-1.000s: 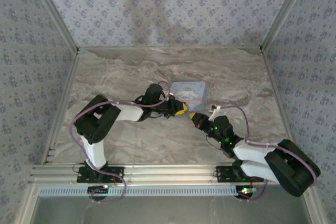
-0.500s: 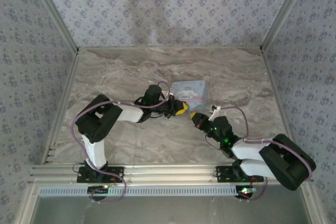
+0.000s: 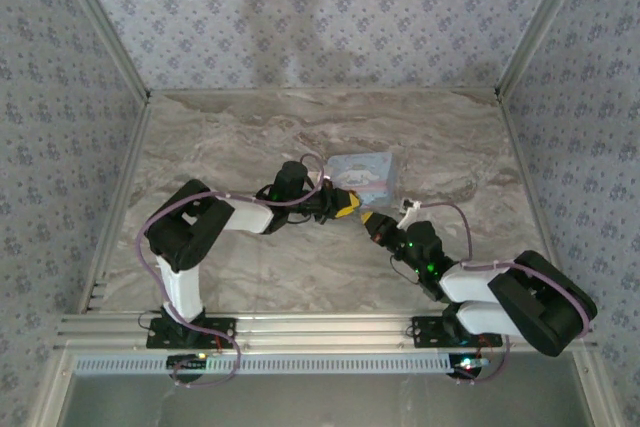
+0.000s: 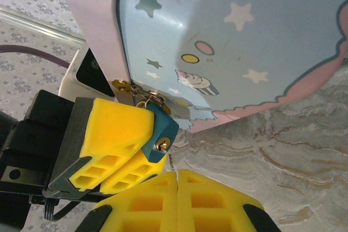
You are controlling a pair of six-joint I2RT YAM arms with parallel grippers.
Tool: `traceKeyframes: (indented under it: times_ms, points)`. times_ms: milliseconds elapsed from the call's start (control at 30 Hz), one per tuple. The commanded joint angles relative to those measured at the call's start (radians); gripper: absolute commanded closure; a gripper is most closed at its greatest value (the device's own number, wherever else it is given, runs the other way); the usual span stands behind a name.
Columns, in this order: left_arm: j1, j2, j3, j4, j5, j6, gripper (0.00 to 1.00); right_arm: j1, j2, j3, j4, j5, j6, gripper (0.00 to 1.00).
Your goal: Unlock the padlock with the key
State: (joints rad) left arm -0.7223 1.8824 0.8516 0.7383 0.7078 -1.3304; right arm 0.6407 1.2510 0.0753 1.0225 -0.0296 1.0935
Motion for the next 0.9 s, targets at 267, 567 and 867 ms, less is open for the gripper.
traceKeyframes:
  times_ms: [267,567,867]
  points:
    - [-0.005,0.021,-0.017,0.093,0.033,-0.030,1.00,-0.015,-0.035,0.006,0.012,0.019,0.013,1.00]
    - [-0.005,0.021,-0.028,0.143,0.033,-0.052,1.00,-0.022,-0.006,0.022,0.028,0.006,0.011,1.00]
    - [-0.006,0.027,-0.028,0.177,0.041,-0.072,1.00,-0.026,0.044,0.039,0.108,-0.046,0.012,1.00]
